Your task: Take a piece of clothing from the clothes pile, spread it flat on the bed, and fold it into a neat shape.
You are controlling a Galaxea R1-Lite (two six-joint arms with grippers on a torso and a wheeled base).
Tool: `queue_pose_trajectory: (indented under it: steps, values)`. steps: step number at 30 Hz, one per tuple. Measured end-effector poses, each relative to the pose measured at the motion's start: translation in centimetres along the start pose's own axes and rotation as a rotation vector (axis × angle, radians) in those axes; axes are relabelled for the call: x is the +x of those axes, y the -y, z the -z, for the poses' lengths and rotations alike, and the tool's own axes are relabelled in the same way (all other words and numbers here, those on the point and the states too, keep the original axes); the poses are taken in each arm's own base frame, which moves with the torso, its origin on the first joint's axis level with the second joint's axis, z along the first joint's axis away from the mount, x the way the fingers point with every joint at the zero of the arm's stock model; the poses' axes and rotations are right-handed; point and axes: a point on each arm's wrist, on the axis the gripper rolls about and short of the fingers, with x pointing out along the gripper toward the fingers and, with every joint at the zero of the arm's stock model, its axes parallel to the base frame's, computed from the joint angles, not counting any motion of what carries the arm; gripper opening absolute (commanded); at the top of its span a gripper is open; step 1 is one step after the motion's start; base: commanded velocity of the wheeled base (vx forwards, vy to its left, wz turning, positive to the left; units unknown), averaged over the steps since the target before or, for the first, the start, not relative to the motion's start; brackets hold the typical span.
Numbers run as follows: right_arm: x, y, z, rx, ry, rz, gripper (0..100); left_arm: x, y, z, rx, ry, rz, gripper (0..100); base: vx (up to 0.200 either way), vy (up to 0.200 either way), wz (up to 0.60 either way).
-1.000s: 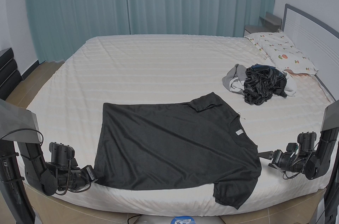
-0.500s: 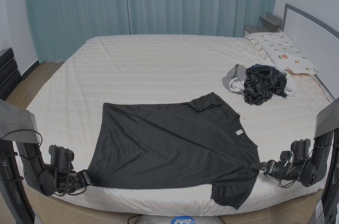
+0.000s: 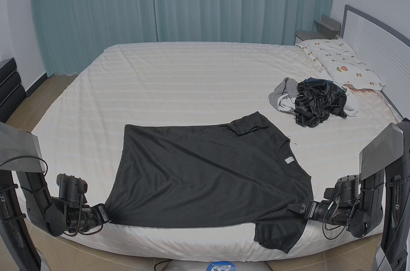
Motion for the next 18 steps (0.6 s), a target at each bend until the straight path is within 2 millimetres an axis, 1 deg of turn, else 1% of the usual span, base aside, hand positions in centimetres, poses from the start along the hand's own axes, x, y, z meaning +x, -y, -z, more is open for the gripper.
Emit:
queue_pose_trajectory:
  steps: [6,13,18]
  values:
    - [-0.9,0.5,0.8,0.003,-0.043,0.034,0,0.0,0.0,0.0,-0.002,0.001,-0.001,0,0.0,0.0,0.0]
    - [-2.4,1.4,0.8,-0.057,-0.052,0.058,0,-0.2,-0.4,-0.4,0.021,0.017,-0.007,0,0.0,0.0,0.0]
    - [-3.0,1.5,0.5,-0.063,-0.04,0.045,0,-0.6,-0.9,-0.6,0.037,0.02,-0.021,0,0.0,0.0,0.0]
